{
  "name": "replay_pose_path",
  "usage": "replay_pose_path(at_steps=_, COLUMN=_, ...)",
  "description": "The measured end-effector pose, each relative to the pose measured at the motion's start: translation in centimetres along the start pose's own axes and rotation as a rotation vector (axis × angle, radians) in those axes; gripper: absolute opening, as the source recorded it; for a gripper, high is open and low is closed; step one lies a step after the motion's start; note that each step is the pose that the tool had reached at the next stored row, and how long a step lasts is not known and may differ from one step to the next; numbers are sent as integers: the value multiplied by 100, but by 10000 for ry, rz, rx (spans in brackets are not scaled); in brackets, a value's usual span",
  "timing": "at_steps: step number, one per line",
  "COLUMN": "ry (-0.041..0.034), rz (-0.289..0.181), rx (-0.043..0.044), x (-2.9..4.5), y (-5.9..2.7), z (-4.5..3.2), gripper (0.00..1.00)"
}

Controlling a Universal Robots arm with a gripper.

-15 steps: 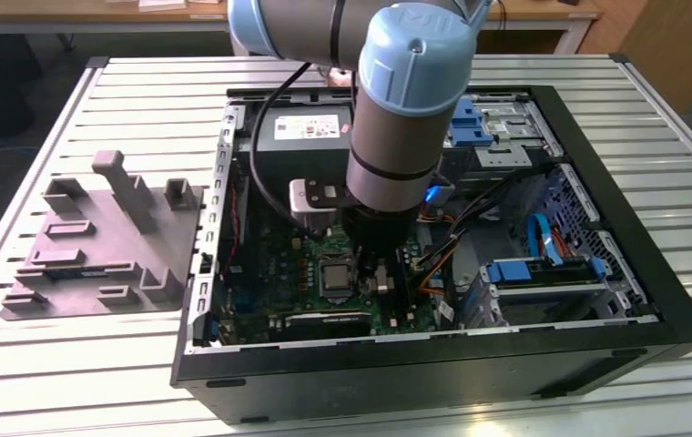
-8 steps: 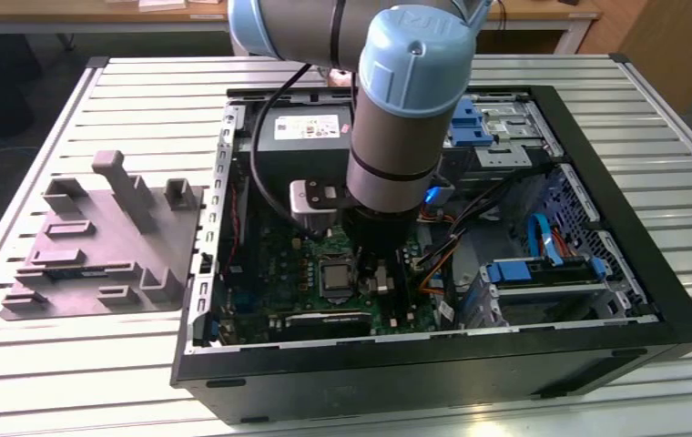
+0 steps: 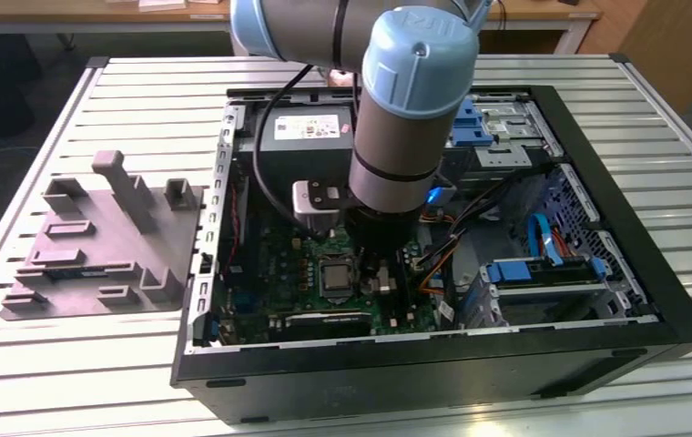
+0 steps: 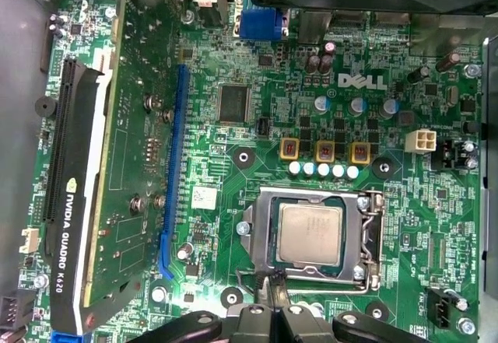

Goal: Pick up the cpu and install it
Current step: 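Install the first cpu locking lever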

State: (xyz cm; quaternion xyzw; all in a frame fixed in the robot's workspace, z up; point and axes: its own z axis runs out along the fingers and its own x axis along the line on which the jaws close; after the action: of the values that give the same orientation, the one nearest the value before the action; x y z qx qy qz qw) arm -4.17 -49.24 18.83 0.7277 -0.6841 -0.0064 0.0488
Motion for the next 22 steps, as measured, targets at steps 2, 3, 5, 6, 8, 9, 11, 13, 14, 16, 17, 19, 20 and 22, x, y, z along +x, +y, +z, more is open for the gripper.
replay_pose_path(at_steps=2, ry=-9, rz=-2, rx=5, x=-1, y=-8, z=4, gripper=11)
replay_pose_path(at_steps=3, ry=-8, rz=0, rx=3, x=-1, y=-9, z=5, gripper=11)
replay_pose_path(at_steps=5, ry=-4, rz=-1, rx=1, x=0, y=-14, z=4, gripper=11)
replay_pose_path(at_steps=6, ry=-1, rz=-1, rx=1, x=0, y=-14, z=4, gripper=11)
replay_pose_path(at_steps=8, ry=1, rz=-2, rx=0, x=1, y=-15, z=5, gripper=11)
replay_pose_path(at_steps=9, ry=2, rz=-2, rx=0, x=1, y=-15, z=5, gripper=11)
replay_pose_path(at_steps=11, ry=-1, rz=-2, rx=1, x=0, y=-15, z=3, gripper=11)
replay_pose_path(at_steps=13, ry=-12, rz=-3, rx=7, x=0, y=-14, z=-19, gripper=11)
replay_pose_path(at_steps=14, ry=-8, rz=-3, rx=5, x=2, y=-12, z=-39, gripper=11)
replay_pose_path(at_steps=16, ry=-3, rz=-2, rx=2, x=5, y=-8, z=-82, gripper=11)
replay_pose_path(at_steps=17, ry=-3, rz=-2, rx=2, x=6, y=-6, z=-106, gripper=11)
replay_pose_path(at_steps=19, ry=-1, rz=-2, rx=1, x=10, y=-1, z=-168, gripper=11)
replay_pose_path(at_steps=20, ry=-1, rz=-2, rx=1, x=12, y=2, z=-200, gripper=11)
replay_pose_path(at_steps=22, ry=-1, rz=-2, rx=1, x=15, y=7, z=-260, gripper=11)
